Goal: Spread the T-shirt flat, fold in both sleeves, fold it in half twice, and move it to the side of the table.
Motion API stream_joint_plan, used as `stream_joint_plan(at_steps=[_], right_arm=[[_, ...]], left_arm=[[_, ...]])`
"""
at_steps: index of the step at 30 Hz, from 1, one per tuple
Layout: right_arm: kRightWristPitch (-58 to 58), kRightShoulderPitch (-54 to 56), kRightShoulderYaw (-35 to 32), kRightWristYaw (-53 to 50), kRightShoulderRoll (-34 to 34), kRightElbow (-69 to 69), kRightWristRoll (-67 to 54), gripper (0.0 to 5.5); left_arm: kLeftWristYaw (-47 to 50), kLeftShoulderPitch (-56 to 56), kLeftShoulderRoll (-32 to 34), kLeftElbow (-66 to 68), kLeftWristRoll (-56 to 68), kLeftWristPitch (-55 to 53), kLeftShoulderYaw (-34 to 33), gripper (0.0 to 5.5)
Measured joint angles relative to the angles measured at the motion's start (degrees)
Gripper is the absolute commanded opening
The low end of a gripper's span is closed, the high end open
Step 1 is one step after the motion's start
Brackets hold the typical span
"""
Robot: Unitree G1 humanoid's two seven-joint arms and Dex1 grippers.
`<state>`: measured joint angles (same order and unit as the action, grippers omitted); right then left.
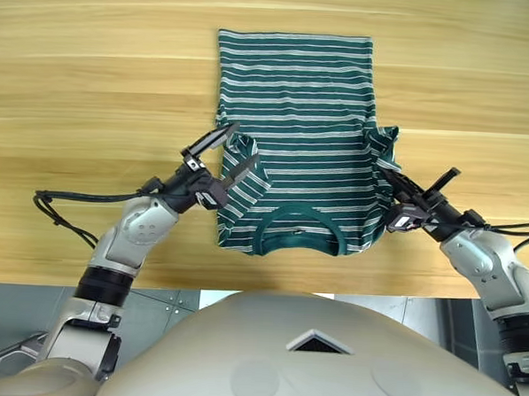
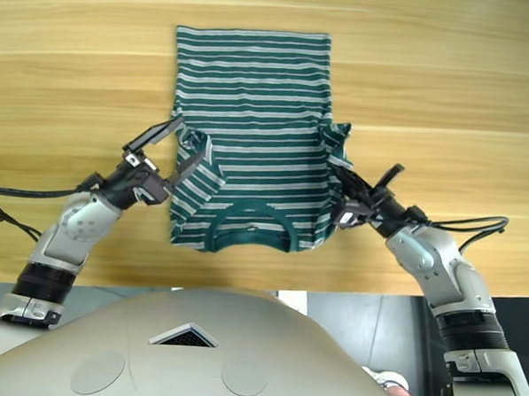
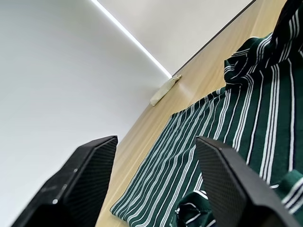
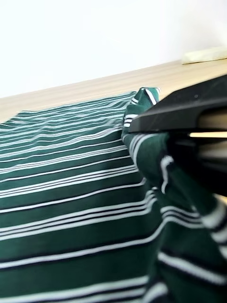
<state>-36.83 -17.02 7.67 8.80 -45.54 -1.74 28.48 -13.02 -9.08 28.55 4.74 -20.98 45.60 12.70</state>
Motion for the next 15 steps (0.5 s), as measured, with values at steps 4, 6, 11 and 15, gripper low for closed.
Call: stream_joint_plan(at_steps=[4,6,11,15], right_arm=[[-0.86,0.01,0.82,2.57,0.01,0.99,-0.60,0.01],[-0.88,0.05,1.15,3.44,0.03,1.22,-0.75,0.01],[-0.82,1.21,2.45,5.27,0.43,0.59,-0.41,0.40],[-0.59,2.07,2.36,5.07,1.78,-0.30,-0.30,1.11]], left_arm=[[0.02,0.08,-0.48,0.99,-0.20,0.00,0.43,3.07],[0.03,0.12,-0.48,1.22,-0.36,0.00,0.45,3.07],[0.05,0.23,-0.66,2.15,-1.40,0.01,0.91,3.07],[0.05,0.26,-0.67,2.36,-1.40,0.02,1.02,3.07]])
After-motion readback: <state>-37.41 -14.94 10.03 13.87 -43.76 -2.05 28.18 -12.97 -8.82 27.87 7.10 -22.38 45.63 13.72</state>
